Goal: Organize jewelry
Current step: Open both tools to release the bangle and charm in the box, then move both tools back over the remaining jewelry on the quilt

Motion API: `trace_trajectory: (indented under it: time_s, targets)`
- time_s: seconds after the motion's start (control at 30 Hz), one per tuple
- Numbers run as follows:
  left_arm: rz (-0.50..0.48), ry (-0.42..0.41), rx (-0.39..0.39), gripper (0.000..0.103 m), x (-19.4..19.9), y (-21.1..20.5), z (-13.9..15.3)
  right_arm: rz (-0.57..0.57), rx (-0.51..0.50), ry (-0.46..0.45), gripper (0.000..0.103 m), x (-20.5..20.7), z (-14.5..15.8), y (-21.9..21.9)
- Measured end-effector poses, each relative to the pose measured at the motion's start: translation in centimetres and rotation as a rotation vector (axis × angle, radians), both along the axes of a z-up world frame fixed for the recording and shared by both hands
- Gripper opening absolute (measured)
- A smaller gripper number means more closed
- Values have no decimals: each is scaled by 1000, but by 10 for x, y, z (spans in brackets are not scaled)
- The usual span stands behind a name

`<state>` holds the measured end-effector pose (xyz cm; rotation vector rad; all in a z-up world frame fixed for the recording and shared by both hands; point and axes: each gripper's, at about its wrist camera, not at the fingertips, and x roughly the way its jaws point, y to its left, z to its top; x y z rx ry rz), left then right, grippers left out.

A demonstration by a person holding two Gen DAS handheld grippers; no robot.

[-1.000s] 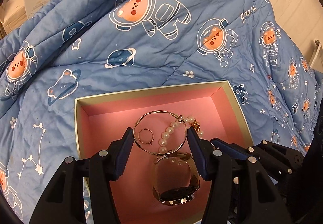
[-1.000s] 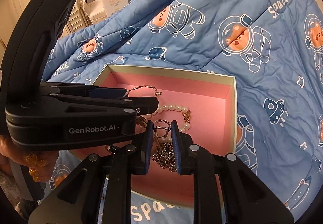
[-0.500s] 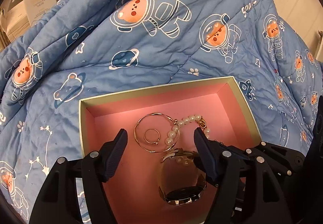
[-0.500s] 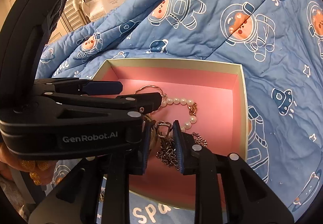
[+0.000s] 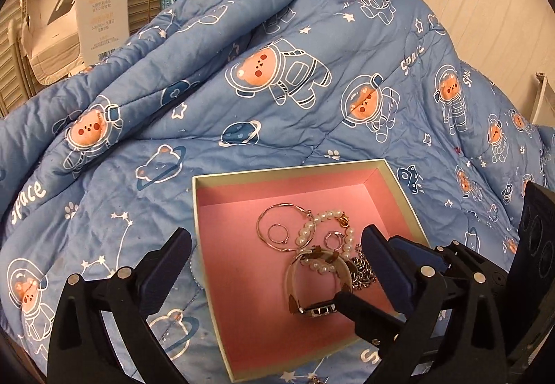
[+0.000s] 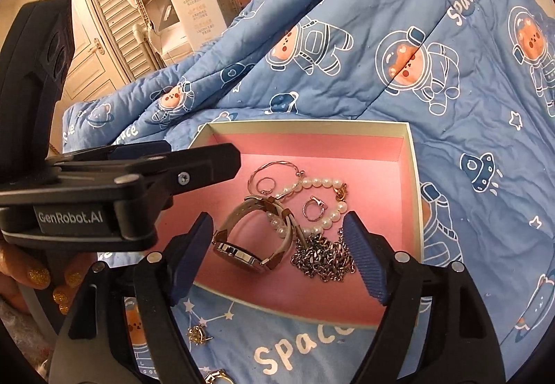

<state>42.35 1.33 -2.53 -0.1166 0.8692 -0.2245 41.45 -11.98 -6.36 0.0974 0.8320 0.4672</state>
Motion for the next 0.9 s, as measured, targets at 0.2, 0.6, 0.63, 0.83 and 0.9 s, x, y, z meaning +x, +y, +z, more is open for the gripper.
trace_trajectory:
  time_s: [0.2,0.6,0.63,0.83,0.9]
  targets:
    - [34,-6,-49,96,-37,26,-8,-32,46,-43,82,-34,13,-17]
    - [62,33,-52,96,-133,55,-43,-88,-42,-17,82,-118,-12,-60]
    - [61,33,-36,96,-140,53,-45,-89,-47,-12,82,-125,-16,-62]
    - [40,35,13,96,-176,38,-58,-92,-82,-20,82,-160,-26,-61]
    - [29,20,41,96,-186,30,-60,-91,-101,-20,82,-171,-28,-60]
